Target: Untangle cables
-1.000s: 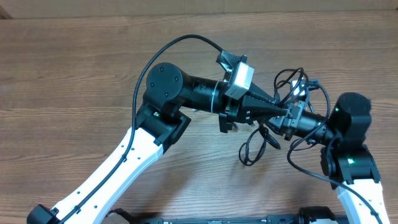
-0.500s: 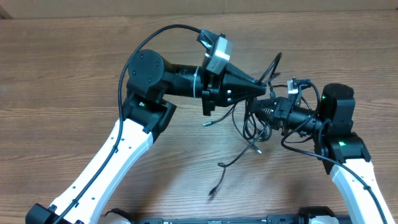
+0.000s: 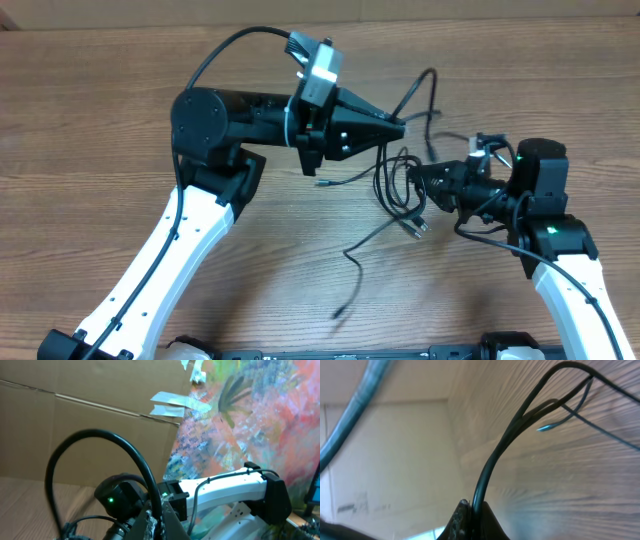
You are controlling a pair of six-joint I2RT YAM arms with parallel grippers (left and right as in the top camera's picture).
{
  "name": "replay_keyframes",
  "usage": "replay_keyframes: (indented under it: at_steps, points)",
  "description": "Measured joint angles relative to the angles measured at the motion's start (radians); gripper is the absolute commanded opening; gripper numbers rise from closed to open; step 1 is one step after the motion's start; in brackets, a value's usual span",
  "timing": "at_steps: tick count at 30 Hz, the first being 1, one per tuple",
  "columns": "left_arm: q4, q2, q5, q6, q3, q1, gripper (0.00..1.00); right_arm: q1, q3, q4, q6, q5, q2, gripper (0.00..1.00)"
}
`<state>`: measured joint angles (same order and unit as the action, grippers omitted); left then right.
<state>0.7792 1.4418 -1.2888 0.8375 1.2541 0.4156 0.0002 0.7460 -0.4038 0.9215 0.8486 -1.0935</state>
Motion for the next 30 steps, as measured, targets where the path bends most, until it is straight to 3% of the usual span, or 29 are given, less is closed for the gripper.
replay_keyframes:
  at_steps: [20,26,30]
  points:
    - [-0.001,0.0,-0.002,0.055,0.0,-0.058,0.04,-0.035,0.0,-0.049,-0.107,-0.045,0.0,0.04]
    - [-0.001,0.0,-0.002,0.055,0.0,-0.058,0.04,-0.035,0.0,-0.066,-0.12,-0.08,0.0,0.12]
    - [-0.001,0.0,-0.002,0.055,0.0,-0.064,0.04,-0.035,0.0,-0.086,-0.152,-0.11,0.0,0.24]
